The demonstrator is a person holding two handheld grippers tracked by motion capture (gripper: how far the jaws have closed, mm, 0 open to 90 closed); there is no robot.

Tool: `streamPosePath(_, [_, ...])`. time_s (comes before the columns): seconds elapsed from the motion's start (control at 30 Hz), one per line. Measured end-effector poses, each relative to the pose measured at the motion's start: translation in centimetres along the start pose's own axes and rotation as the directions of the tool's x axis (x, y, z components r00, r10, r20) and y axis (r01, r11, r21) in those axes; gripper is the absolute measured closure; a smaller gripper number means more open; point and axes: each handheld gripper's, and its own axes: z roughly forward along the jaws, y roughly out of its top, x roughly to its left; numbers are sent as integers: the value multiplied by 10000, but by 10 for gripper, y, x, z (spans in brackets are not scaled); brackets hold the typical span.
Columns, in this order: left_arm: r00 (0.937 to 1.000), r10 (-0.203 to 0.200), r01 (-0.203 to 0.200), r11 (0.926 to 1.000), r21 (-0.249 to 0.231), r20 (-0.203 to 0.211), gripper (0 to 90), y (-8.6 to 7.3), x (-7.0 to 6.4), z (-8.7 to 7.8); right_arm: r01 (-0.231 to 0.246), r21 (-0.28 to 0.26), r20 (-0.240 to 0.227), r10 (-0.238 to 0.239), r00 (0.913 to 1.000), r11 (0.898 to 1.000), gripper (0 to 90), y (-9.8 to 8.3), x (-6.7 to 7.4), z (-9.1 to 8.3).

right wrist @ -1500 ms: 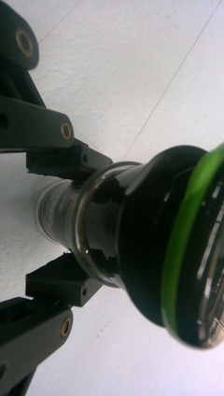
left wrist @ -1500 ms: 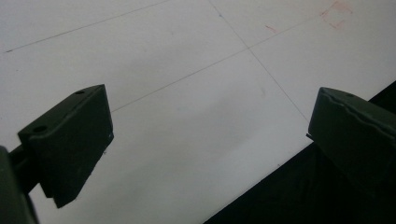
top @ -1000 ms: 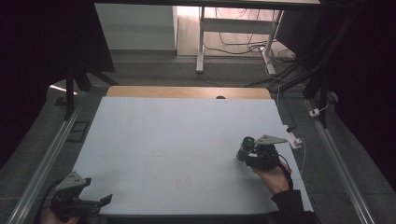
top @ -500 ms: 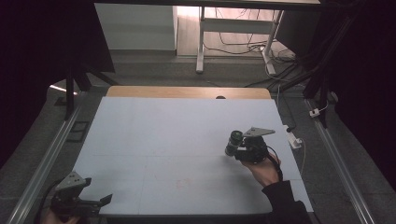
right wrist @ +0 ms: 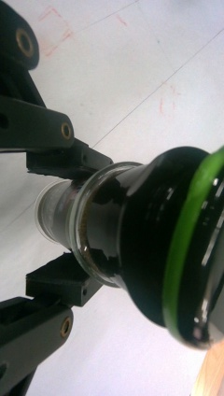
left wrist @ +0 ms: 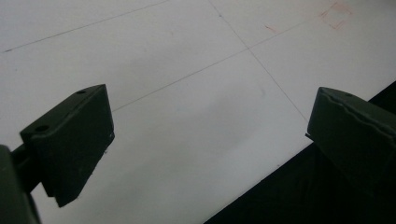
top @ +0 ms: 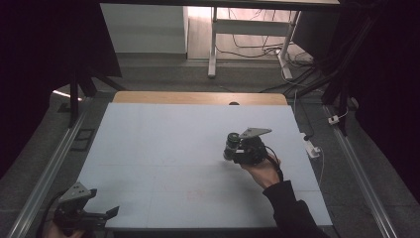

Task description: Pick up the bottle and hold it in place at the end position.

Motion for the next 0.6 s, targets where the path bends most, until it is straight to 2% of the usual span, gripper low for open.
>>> streamPosePath(0.6, [10000, -9, 9, 10000, -13, 14, 15, 0, 0, 0, 568, 167, -290, -563, 9980, 9982, 524, 29, 15, 44])
